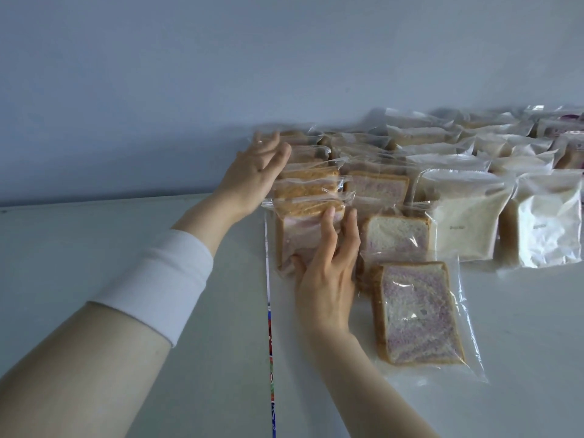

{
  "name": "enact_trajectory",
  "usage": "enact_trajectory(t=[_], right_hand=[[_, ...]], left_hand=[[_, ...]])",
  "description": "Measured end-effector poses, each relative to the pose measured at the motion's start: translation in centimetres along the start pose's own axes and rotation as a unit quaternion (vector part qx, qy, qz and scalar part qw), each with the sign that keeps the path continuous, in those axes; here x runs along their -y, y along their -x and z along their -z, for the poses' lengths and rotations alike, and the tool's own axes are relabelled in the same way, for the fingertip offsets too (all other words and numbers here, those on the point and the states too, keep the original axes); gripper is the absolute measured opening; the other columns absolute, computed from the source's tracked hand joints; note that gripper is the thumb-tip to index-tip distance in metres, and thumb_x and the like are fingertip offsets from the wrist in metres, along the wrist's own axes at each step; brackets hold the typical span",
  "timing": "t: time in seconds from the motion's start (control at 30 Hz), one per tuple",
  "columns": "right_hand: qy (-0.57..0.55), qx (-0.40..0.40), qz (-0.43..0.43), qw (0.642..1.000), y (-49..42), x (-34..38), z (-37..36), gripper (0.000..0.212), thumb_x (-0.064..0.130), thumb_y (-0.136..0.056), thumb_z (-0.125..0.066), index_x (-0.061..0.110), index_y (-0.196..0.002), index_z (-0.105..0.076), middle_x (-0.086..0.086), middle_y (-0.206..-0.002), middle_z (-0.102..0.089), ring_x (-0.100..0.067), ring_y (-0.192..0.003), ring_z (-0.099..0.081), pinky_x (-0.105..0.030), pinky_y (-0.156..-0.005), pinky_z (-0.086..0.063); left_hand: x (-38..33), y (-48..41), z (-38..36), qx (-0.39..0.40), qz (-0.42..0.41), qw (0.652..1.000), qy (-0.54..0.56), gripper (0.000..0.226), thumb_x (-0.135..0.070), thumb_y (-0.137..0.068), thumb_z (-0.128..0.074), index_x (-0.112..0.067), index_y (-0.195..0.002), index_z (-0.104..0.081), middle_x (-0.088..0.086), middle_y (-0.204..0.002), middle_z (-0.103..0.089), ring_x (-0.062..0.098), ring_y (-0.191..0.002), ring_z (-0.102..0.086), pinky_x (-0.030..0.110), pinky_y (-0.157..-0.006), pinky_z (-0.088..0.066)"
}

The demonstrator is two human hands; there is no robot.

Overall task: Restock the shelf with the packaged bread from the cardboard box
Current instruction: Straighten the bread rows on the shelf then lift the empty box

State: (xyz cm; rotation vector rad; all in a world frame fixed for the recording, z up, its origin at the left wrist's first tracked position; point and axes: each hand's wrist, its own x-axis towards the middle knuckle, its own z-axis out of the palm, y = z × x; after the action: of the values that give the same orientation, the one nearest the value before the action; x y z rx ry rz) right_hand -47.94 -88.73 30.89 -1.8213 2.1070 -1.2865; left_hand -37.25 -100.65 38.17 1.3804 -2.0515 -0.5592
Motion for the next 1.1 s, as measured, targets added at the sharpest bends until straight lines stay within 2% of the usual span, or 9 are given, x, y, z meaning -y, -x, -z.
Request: enact_trajectory(t=[0.1, 0.23, 0.37, 0.53, 0.63, 0.73, 0.8, 0.9, 1.1], right_hand=[[0.008, -0.009, 0.007, 1.0, -0.1, 0.1, 0.0, 0.078, -0.001, -0.072, -0.072, 0.005, -0.14, -0.035, -0.029, -0.146, -0.028, -0.043, -0.133, -0.035, -0.041, -0.077, -0.055], [0.047, -0.023, 0.008, 0.999, 0.0, 0.4, -0.4, 0.078, -0.006, -0.079, -0.065, 0.013, -0.143, -0.025, -0.025, -0.146, -0.032, -0.038, -0.132, -0.039, -0.036, -0.081, -0.054], [0.033, 0.038, -0.01, 0.999, -0.3, 0.2, -0.1, 0.069, 0.0, -0.092, -0.046, 0.02, -0.148, -0.011, -0.012, -0.156, -0.009, -0.025, -0.143, -0.016, -0.029, -0.104, -0.036], [0.086, 0.129, 0.019, 0.988, -0.9, 0.8, 3.3, 0.077, -0.007, -0.09, -0.036, 0.016, -0.148, 0.008, -0.018, -0.155, 0.014, -0.029, -0.14, -0.023, -0.031, -0.09, -0.044], [0.052, 0.104, 0.079, 0.99, -0.6, 0.5, 7.1, 0.077, -0.005, -0.086, -0.051, 0.017, -0.148, -0.012, -0.017, -0.157, -0.008, -0.031, -0.132, -0.04, -0.035, -0.077, -0.048], [-0.003, -0.018, 0.075, 0.997, 0.3, -2.8, 11.5, 0.068, 0.012, -0.077, -0.072, 0.009, -0.138, -0.041, -0.019, -0.14, -0.042, -0.033, -0.126, -0.045, -0.033, -0.095, -0.041], [0.007, 0.027, -0.028, 0.999, 1.2, -5.8, 13.9, 0.083, 0.026, -0.073, -0.076, 0.011, -0.142, -0.033, -0.014, -0.142, -0.036, -0.029, -0.132, -0.033, -0.028, -0.105, -0.026], [0.015, 0.158, -0.165, 0.974, 1.7, -9.5, 14.9, 0.103, 0.043, -0.069, -0.076, 0.015, -0.147, -0.015, -0.007, -0.15, -0.025, -0.023, -0.138, -0.018, -0.033, -0.111, -0.019], [-0.164, 0.21, -0.172, 0.948, 0.8, -11.7, 12.5, 0.075, 0.036, -0.064, -0.082, 0.016, -0.125, -0.043, -0.002, -0.116, -0.058, -0.028, -0.113, -0.052, -0.042, -0.093, -0.046]], left_hand=[[0.1, -0.6, 0.2, -0.005, -0.011, 1.0, -0.002, 0.053, -0.042, -0.099, -0.017, -0.016, -0.141, -0.037, 0.0, -0.158, -0.006, 0.017, -0.144, 0.015, 0.039, -0.114, 0.01], [0.8, -0.8, -0.6, 0.054, 0.027, 0.998, -0.01, 0.052, -0.039, -0.099, -0.024, -0.014, -0.144, -0.029, 0.003, -0.157, -0.012, 0.017, -0.145, 0.01, 0.03, -0.115, 0.007], [-0.4, -1.1, 0.8, 0.087, 0.033, 0.995, -0.032, 0.049, -0.036, -0.101, -0.02, -0.015, -0.144, -0.029, 0.005, -0.157, -0.015, 0.017, -0.145, 0.001, 0.023, -0.112, 0.004], [-4.0, -0.4, 2.5, 0.009, -0.025, 0.999, -0.037, 0.052, -0.042, -0.099, -0.018, -0.018, -0.143, -0.033, 0.006, -0.157, -0.013, 0.02, -0.146, 0.003, 0.047, -0.118, 0.0], [-7.1, 1.2, 1.5, -0.025, -0.115, 0.993, -0.016, 0.039, -0.034, -0.098, -0.038, -0.017, -0.132, -0.05, 0.003, -0.152, -0.03, 0.015, -0.145, -0.013, 0.042, -0.119, -0.012], [-9.4, 2.5, -0.9, -0.019, -0.199, 0.976, -0.09, 0.037, -0.033, -0.091, -0.054, -0.019, -0.124, -0.057, 0.002, -0.135, -0.055, 0.017, -0.128, -0.046, 0.028, -0.104, -0.033], [-10.4, 3.2, -3.0, 0.009, -0.229, 0.959, -0.168, 0.038, -0.038, -0.088, -0.056, -0.024, -0.123, -0.056, -0.002, -0.127, -0.06, 0.018, -0.118, -0.053, 0.029, -0.095, -0.036], [-10.9, 3.0, -6.0, 0.059, -0.215, 0.933, -0.283, 0.045, -0.042, -0.088, -0.054, -0.025, -0.129, -0.048, -0.001, -0.134, -0.052, 0.019, -0.127, -0.044, 0.037, -0.104, -0.029], [-11.9, 1.5, -8.1, 0.032, -0.148, 0.931, -0.331, 0.034, -0.037, -0.088, -0.056, -0.02, -0.117, -0.056, 0.002, -0.124, -0.055, 0.021, -0.121, -0.046, 0.038, -0.103, -0.027]])
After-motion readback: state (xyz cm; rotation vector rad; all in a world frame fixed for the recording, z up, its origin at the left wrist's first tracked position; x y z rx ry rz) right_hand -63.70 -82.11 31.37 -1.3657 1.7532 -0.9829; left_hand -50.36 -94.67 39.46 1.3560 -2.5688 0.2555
